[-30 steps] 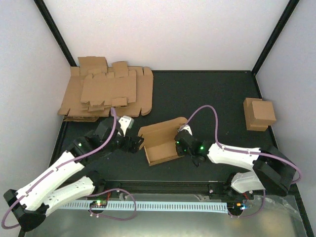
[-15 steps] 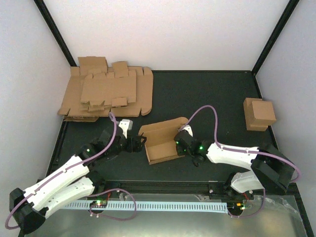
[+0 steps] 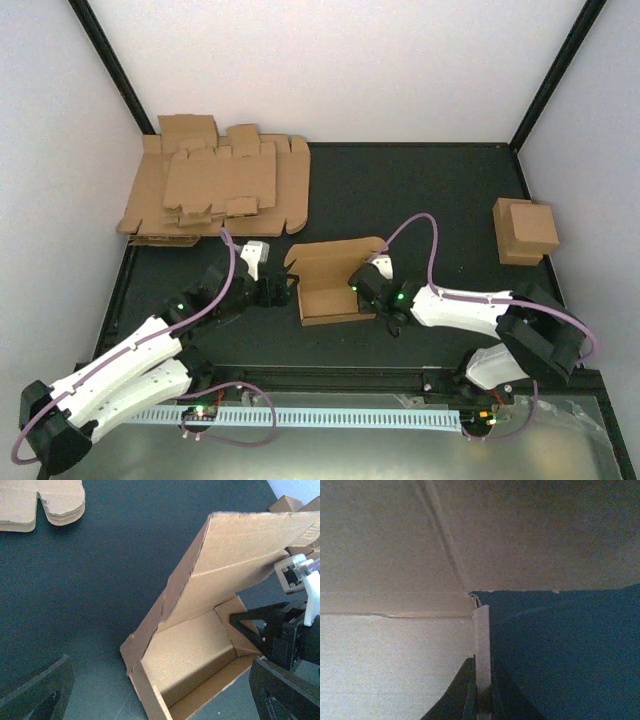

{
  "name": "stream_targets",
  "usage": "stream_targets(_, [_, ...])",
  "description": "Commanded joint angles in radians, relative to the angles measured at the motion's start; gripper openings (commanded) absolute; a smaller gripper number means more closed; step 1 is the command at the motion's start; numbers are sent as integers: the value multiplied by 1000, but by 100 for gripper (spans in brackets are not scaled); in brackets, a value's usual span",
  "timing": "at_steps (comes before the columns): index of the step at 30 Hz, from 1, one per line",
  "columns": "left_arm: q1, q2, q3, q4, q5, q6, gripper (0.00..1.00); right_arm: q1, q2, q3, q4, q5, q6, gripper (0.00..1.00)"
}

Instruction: Fold the paper box

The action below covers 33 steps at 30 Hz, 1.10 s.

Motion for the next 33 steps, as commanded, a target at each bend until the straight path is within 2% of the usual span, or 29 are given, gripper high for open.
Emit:
stream_targets(1, [5, -9, -11, 36, 0, -2, 99, 3, 7, 18, -6, 43, 97, 3])
stream_targets(19, [4, -7, -11, 17, -5, 20, 99, 5, -22, -11, 14, 23, 59, 19])
stream_targets(24, [4, -20, -11, 16, -21, 27, 99, 4, -48, -17, 17, 12, 40, 30])
stream_targets(28, [5, -27, -11, 11, -31, 31, 99, 4, -87, -27, 26, -19, 8, 42])
stream_targets(33, [5, -35, -16, 8, -33, 31, 99, 4, -97, -2, -23, -31, -3, 48])
